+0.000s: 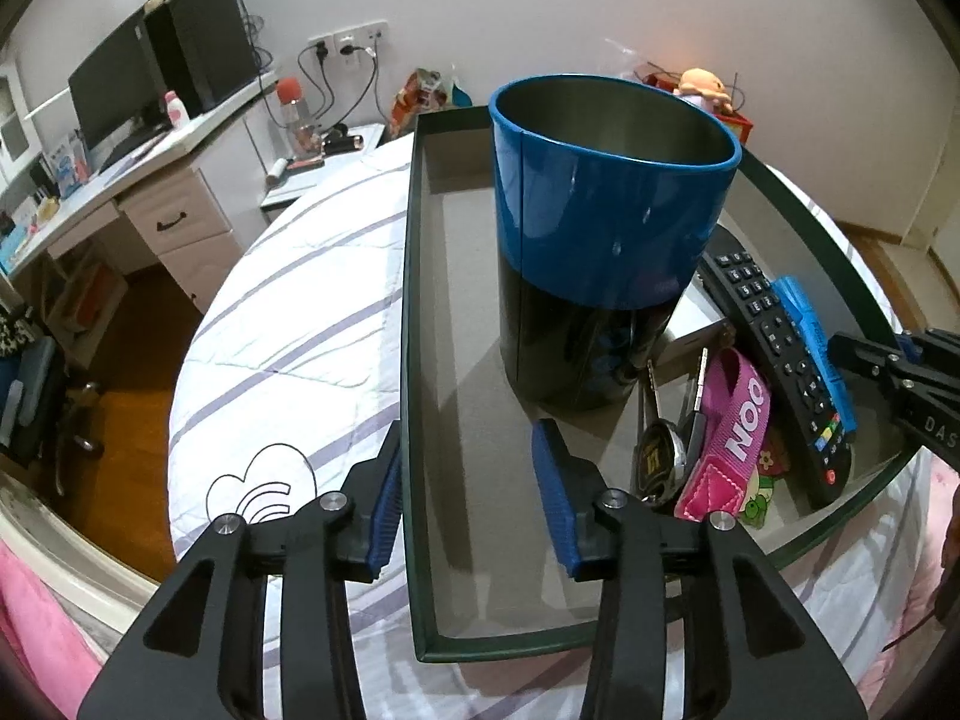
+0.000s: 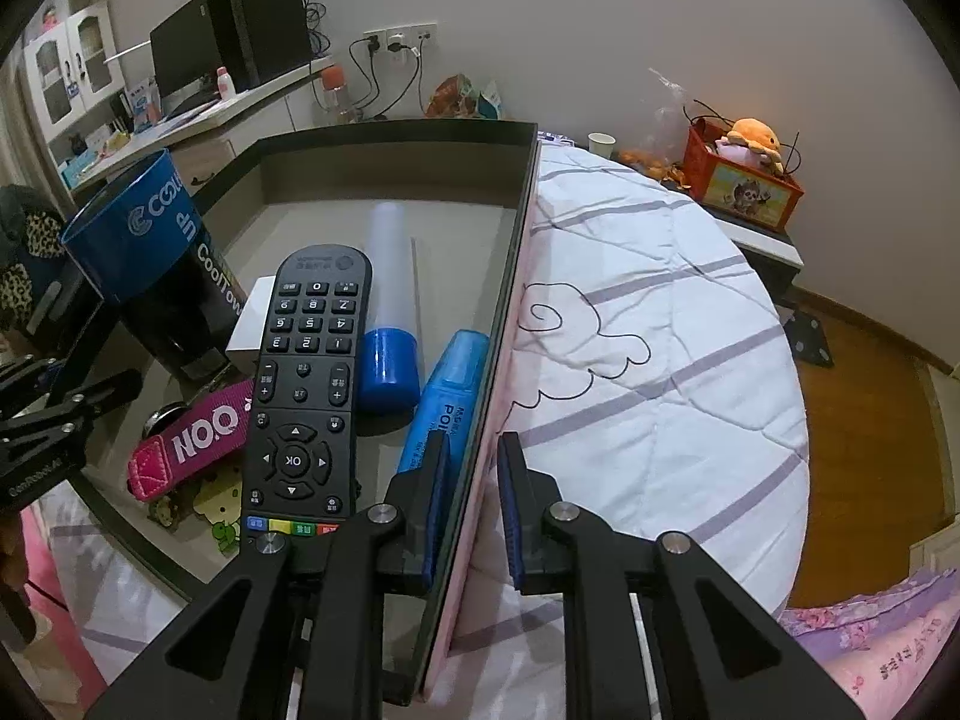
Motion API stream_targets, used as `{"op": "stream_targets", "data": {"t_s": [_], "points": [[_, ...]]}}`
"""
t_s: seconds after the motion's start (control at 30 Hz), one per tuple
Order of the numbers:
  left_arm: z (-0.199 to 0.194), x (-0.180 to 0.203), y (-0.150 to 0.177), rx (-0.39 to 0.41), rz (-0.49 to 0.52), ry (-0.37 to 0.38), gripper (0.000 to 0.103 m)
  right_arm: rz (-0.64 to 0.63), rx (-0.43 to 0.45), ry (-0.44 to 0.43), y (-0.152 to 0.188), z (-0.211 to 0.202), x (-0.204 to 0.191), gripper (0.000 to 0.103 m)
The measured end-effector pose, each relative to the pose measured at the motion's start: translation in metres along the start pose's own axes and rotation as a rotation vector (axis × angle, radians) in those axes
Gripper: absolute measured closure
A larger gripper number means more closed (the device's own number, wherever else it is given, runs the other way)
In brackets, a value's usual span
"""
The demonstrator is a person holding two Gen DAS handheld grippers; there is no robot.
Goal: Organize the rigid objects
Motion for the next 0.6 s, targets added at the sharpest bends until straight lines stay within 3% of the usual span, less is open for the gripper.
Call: {"op": "stream_targets", "data": {"t_s": [0.07,0.13,0.2,0.4,0.6], "points": [[-0.002,-0.002,0.002,0.001,-0.015,0.027,0.060,0.013,0.019,-0.021,0.000,-0.003,0.001,0.083],[-0.008,-0.007,0.004,0.015,-0.033,0.033,0.054,0.045,0.057,-0.078,0.002,-0.011,0.003,0.075],[-0.018,-0.016,0.009,0.035,-0.039,0.004,0.046,0.062,0.094,-0.094,0.005,-0.022,0.005,0.054],[-0.056,-0.031,0.025,0.121,-0.058,0.006,0.035,0.035,0.146,-0.158,0.024,-0.053,0.002,0.048],[-0.070,-0.020,0.042,0.124,-0.005,0.017,0.033,0.018,0.134,-0.198,0.044,-0.058,-0.004,0.046]]}}
Point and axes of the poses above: each gripper's, at about its wrist camera, not at the fingertips, and z roughly the way its jaws point, x to its right, y to its underside, the point moved 6 cm from there along z, roughly the way its jaws point, and after that the axes turned 1 degree about -x, right-handed, at the moved point
